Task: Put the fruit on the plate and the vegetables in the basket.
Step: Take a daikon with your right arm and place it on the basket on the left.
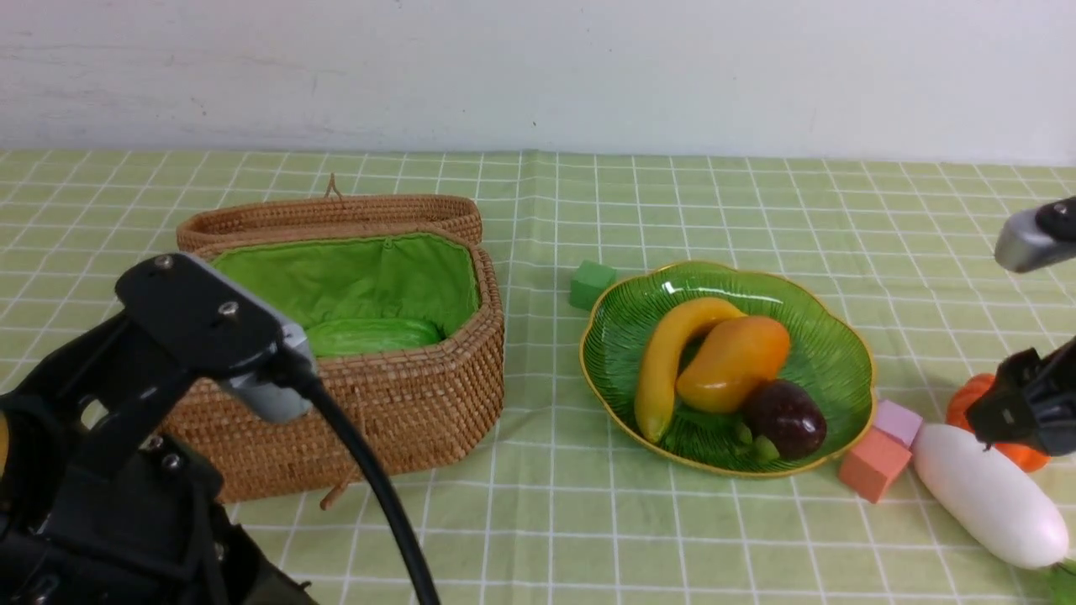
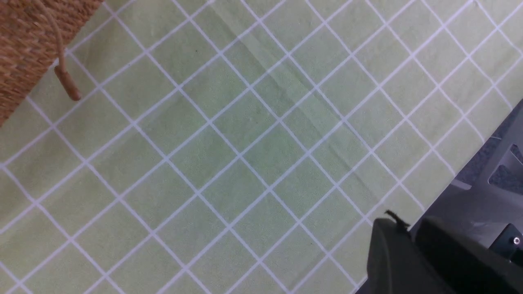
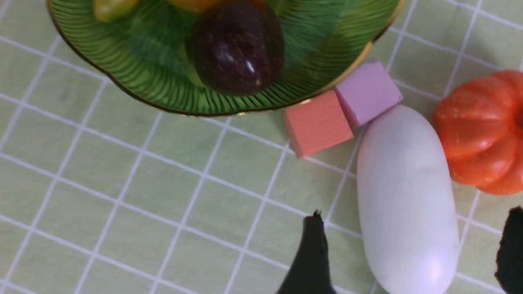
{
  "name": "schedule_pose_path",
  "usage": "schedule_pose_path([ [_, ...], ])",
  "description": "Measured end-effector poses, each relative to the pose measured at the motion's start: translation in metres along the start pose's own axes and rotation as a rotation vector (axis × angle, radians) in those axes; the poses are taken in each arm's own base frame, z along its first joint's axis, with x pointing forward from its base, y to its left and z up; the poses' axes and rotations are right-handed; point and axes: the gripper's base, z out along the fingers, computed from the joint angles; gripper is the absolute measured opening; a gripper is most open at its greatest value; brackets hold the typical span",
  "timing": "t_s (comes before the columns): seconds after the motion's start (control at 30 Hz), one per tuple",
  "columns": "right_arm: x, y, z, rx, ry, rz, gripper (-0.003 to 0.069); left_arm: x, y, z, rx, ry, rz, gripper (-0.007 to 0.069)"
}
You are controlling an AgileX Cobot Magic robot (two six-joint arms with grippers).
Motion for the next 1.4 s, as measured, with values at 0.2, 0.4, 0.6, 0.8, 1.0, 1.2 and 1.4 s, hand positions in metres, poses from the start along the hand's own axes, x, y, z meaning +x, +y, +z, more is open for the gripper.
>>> schedule_pose_path([
  [0.2,0.005,-0.005,0.024,0.011,0.056,0.025,0.0561,0.0,0.0,0.0,0.0,-0.001,0.0,0.009],
  [0.4,0.01,-0.017,0.052,0.07,0.158,-0.009,0.0561,0.0,0.0,0.0,0.0,-0.001,0.0,0.0092],
  [0.6,0.015,-0.028,0.082,0.132,0.217,0.026,0.0561,0.0,0.0,0.0,0.0,-0.001,0.0,0.0095],
  [0.8,0.021,-0.033,0.113,0.135,0.274,0.045,0.0561,0.0,0.0,0.0,0.0,-0.001,0.0,0.0101],
  [1.0,0.02,-0.035,0.119,0.113,0.298,0.017,0.0547,0.0,0.0,0.0,0.0,-0.001,0.0,0.0103],
  [1.2,0.01,-0.029,0.105,0.034,0.321,0.079,0.0547,0.001,0.0,0.0,0.003,0.008,-0.001,0.011],
  [1.4,-0.048,-0.021,0.019,-0.031,0.092,0.033,0.0538,0.004,0.0,0.0,0.004,0.045,-0.001,0.0113],
])
